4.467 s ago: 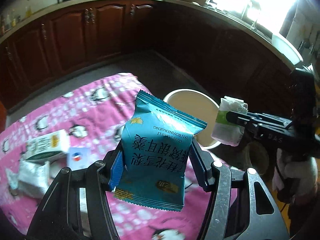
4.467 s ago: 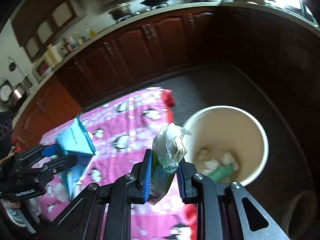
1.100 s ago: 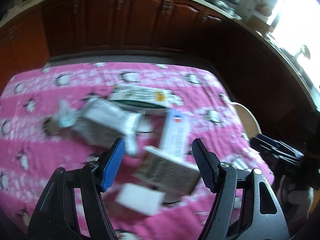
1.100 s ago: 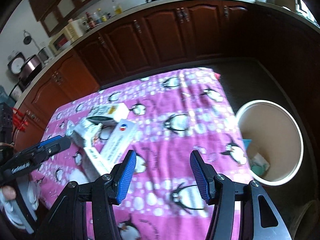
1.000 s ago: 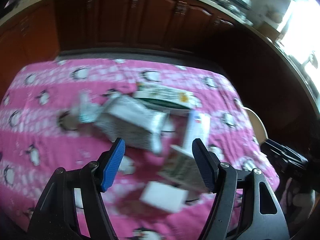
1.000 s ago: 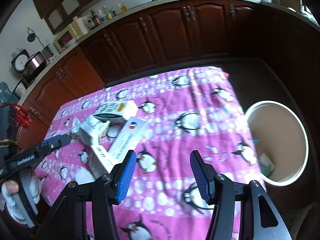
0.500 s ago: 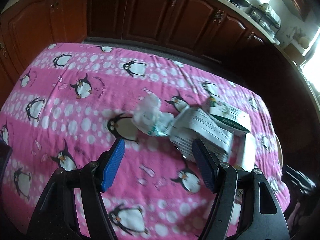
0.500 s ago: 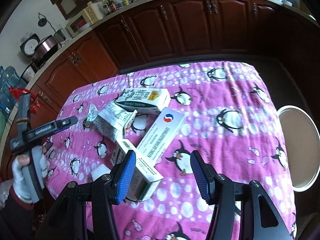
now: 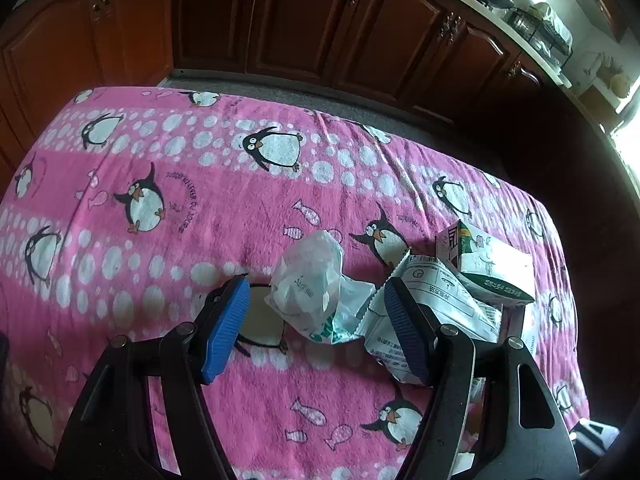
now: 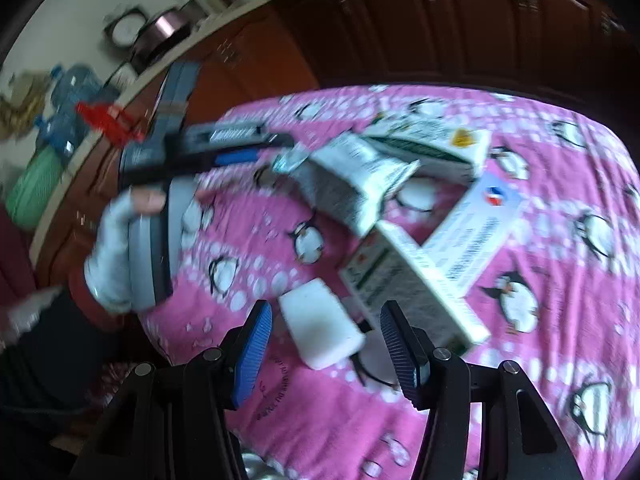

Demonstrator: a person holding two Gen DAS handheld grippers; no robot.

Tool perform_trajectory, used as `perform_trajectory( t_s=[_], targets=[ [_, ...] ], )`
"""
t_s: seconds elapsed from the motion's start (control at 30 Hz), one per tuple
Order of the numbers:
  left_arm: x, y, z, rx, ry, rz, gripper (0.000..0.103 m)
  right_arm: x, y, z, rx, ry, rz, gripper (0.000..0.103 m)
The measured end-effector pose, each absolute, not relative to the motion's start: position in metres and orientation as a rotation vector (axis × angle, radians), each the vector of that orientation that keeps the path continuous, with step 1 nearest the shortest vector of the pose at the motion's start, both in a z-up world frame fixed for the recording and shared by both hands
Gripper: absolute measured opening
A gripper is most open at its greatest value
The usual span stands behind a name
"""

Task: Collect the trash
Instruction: 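Grasp the white tissue with the left gripper while the right gripper grasps the white foam block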

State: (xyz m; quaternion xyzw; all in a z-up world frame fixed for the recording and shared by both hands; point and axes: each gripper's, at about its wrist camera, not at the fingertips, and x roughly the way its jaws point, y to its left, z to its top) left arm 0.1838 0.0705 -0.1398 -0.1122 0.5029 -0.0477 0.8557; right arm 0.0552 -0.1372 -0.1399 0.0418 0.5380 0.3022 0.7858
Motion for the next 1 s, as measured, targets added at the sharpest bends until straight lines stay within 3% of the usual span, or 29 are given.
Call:
perform_trajectory(
  t_s=[0.3,0.37,0.4,0.47,0.53,1.0],
  targets=[
    [0.193,0.074,-0.154,-0.236,1.081,-0.101,0.067,0.057,-0.098,-0.169,-0.137,1.194,0.657,0.055],
    [0.194,0.075,-0.155,-0.249,1.084,-0.117,0.059,0.057,-0.094,-0.176,-0.146,1.214,0.658,0.055],
    [0.193,0.074,-0.156,-0.245,1.089,-0.120,0.050,0.057,-0.093,-0.181,-0.157,1.224,0.653,0.054],
    [0.190,0.073,-0.156,-0.225,1.086,-0.122,0.041,0.054,-0.092,-0.185,-0.177,1.225,0.643,0.043],
    [0.186,0.073,-0.153,-0.220,1.081,-0.129,0.032,0.051,-0.096,-0.181,-0.155,1.201,0.652,0.040],
    [0.127,0.054,-0.097,-0.173,0.977,-0.225,0.028,0.041,-0.137,-0.121,0.010,1.052,0.654,0.039]
  ],
)
